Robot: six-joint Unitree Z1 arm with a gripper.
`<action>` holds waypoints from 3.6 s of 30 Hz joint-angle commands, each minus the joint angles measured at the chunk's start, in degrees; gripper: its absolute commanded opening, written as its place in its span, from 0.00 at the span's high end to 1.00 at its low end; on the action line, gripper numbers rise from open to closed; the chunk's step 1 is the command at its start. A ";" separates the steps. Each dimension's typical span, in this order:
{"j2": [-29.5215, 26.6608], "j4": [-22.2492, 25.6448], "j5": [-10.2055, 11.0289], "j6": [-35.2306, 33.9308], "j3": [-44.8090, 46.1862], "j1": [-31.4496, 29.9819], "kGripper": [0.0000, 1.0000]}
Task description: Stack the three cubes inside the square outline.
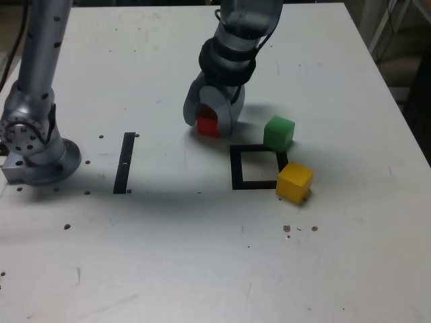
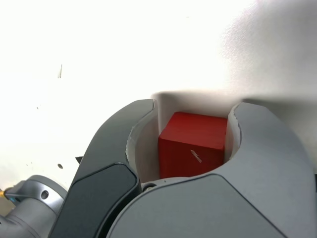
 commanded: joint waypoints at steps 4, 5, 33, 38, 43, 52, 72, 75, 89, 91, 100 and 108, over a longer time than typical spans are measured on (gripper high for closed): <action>-2.04 0.82 -0.26 -2.79 0.66 -0.88 0.63; -2.54 1.19 -0.33 -3.69 0.63 -1.29 0.63; -2.67 4.87 -10.16 -23.15 -7.41 -13.31 0.63; -0.49 5.85 -9.54 -23.77 -9.83 -13.31 0.63; 1.36 7.01 -8.95 -24.43 -11.72 -13.31 0.63; 4.11 7.89 -9.00 -24.62 -14.08 -13.29 0.63; 7.65 7.90 -8.88 -24.18 -16.22 -12.65 0.03; 7.61 7.83 -8.80 -24.18 -16.27 -12.61 0.01; 4.88 8.28 -7.52 -24.21 -17.12 -12.61 0.01; 4.26 8.59 -7.44 -24.36 -16.84 -12.61 0.01; 0.30 10.64 -4.94 -26.10 -15.59 -14.28 0.01; -0.37 11.45 -2.94 -20.88 -18.06 -17.79 0.01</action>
